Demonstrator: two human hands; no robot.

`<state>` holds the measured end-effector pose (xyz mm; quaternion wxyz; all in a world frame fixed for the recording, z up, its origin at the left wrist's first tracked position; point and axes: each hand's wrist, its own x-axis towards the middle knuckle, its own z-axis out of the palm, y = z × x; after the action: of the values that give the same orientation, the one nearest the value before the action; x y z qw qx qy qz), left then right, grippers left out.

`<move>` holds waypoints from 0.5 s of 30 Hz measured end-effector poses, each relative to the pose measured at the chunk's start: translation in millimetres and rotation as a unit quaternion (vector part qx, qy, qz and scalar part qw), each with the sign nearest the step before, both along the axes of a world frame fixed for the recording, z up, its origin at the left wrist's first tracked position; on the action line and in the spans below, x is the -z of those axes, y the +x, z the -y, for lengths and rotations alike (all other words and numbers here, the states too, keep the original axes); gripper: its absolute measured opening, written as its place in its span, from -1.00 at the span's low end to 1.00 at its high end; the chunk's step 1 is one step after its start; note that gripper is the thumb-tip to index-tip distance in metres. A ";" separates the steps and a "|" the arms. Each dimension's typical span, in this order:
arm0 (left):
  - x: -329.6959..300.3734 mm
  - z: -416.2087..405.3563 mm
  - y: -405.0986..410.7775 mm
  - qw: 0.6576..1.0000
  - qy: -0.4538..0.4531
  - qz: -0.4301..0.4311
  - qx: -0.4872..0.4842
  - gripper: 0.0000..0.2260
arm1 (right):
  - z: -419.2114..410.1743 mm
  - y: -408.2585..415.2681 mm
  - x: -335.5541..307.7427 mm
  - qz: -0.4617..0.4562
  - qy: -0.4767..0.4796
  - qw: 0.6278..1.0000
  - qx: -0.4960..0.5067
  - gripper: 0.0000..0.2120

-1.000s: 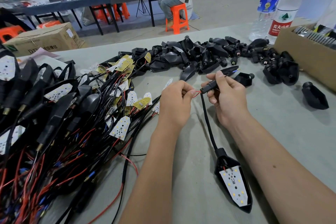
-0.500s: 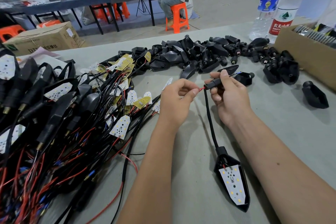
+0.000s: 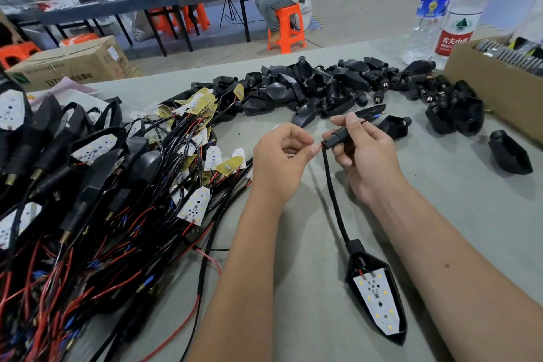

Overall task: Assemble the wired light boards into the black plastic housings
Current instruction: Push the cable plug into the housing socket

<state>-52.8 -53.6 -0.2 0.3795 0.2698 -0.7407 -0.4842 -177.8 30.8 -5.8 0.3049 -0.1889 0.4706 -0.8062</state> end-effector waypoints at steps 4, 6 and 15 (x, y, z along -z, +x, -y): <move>4.4 0.3 -0.7 0.999 0.036 0.026 0.027 -0.79 | -1.2 -2.5 0.4 0.038 -0.016 0.999 0.007 -0.71; 3.5 0.2 -1.1 0.999 0.035 0.018 0.023 -0.79 | -1.2 -2.9 0.6 0.028 -0.013 0.999 0.008 -0.71; -0.6 2.1 2.9 0.985 -0.124 0.120 0.024 -0.85 | 3.5 4.2 3.9 -0.102 0.030 0.994 0.032 -0.76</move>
<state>-50.0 -55.7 0.4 0.3071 0.2593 -0.8412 -0.3617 -173.6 27.3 -9.7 0.2348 -0.2459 0.5289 -0.7776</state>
